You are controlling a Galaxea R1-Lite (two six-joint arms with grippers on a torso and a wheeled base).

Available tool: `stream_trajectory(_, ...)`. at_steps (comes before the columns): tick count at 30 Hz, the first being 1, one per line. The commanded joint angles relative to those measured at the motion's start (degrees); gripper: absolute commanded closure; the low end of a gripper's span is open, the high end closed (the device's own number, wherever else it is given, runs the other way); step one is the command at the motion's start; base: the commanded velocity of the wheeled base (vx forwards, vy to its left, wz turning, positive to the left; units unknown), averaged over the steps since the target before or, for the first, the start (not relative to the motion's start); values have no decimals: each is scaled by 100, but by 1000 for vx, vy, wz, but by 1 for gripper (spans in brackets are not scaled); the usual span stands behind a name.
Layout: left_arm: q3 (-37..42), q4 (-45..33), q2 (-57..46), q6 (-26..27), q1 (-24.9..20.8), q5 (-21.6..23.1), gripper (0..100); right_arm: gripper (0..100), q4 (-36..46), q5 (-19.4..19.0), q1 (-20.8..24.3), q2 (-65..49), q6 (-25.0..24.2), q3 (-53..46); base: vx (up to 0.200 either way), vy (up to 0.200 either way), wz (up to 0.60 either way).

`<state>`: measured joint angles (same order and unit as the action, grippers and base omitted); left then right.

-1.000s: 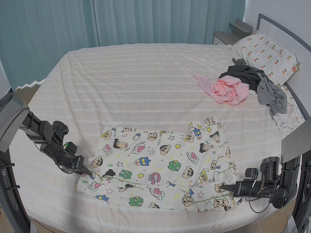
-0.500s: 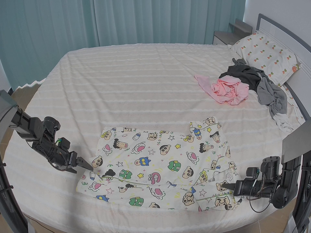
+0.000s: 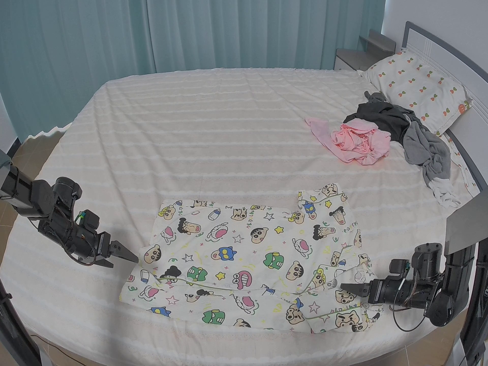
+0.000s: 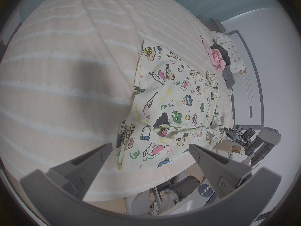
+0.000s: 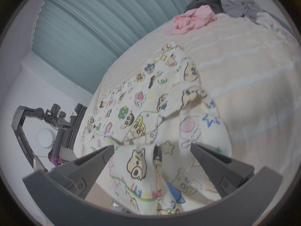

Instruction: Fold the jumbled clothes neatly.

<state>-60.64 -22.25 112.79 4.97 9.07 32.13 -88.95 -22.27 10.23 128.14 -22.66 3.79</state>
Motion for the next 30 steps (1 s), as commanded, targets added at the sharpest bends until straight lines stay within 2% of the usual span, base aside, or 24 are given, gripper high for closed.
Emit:
stream_trajectory(1,17,1,-134,-23,-2,91,0,0,-78,91,-285,-526,-63,131,0,0,0)
stream_trajectory(6,-45,36,-187,-339,-28,241,0,0,-78,127,-337,-816,-72,175,0,0,0)
stream_trajectory(16,-27,449,-196,-374,-28,223,0,0,-78,127,-328,-860,-72,183,200,0,0)
stream_trajectory(22,-36,1003,-117,-612,-151,206,0,0,-78,118,-328,-843,-72,183,0,0,0)
stream_trajectory(23,-89,1153,-46,-796,-221,188,0,0,-78,118,-328,-834,-72,183,0,0,0)
stream_trajectory(24,-238,1434,112,-1165,-415,109,0,0,-78,109,-328,-834,-72,192,0,0,0)
stream_trajectory(25,-282,1504,156,-1271,-468,65,0,0,-78,109,-328,-825,-72,192,0,0,0)
stream_trajectory(27,-537,1944,516,-1886,-793,-454,0,0,-78,100,-311,-825,-80,175,0,0,0)
stream_trajectory(29,-801,2392,1008,-2115,-1039,-1043,0,0,-78,91,-302,-834,-80,175,0,0,0)
stream_trajectory(30,-801,2392,1008,-2115,-1039,-1043,0,0,-78,91,-302,-834,-80,175,0,0,0)
